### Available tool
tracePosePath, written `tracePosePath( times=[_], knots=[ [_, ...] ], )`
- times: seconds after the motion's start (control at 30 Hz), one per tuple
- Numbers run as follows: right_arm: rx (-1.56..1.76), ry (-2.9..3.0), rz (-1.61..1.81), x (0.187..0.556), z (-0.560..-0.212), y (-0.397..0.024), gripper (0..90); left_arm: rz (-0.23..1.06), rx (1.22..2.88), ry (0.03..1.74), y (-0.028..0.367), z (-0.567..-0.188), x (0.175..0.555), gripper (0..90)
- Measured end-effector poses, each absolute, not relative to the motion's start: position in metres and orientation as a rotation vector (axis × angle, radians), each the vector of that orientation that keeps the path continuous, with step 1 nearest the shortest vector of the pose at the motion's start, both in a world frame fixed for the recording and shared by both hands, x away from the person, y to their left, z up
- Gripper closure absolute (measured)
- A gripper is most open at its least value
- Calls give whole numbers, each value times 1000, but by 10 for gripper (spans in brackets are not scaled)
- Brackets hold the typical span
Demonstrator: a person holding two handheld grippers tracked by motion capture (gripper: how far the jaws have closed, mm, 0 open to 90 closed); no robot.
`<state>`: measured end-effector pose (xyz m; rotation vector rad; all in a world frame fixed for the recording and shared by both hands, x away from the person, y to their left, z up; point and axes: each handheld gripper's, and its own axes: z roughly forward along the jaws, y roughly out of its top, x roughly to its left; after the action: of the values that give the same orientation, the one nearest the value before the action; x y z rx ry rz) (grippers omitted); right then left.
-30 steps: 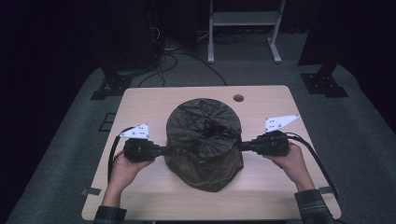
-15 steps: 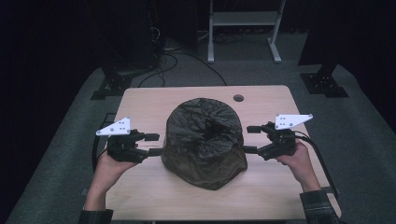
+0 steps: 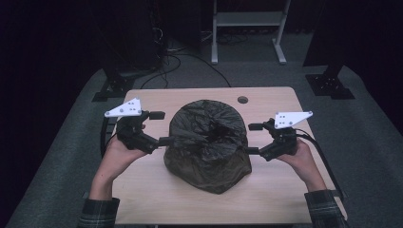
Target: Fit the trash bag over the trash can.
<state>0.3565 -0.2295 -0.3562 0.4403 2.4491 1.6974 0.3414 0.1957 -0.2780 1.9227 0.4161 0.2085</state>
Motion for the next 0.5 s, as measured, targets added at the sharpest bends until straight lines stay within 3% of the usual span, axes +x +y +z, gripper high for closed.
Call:
tracePosePath(
  times=[0.5],
  knots=[
    [438, 2447, 1703, 360, -355, -226, 109, 199, 2009, 361, 139, -255, 366, 0]
  ],
)
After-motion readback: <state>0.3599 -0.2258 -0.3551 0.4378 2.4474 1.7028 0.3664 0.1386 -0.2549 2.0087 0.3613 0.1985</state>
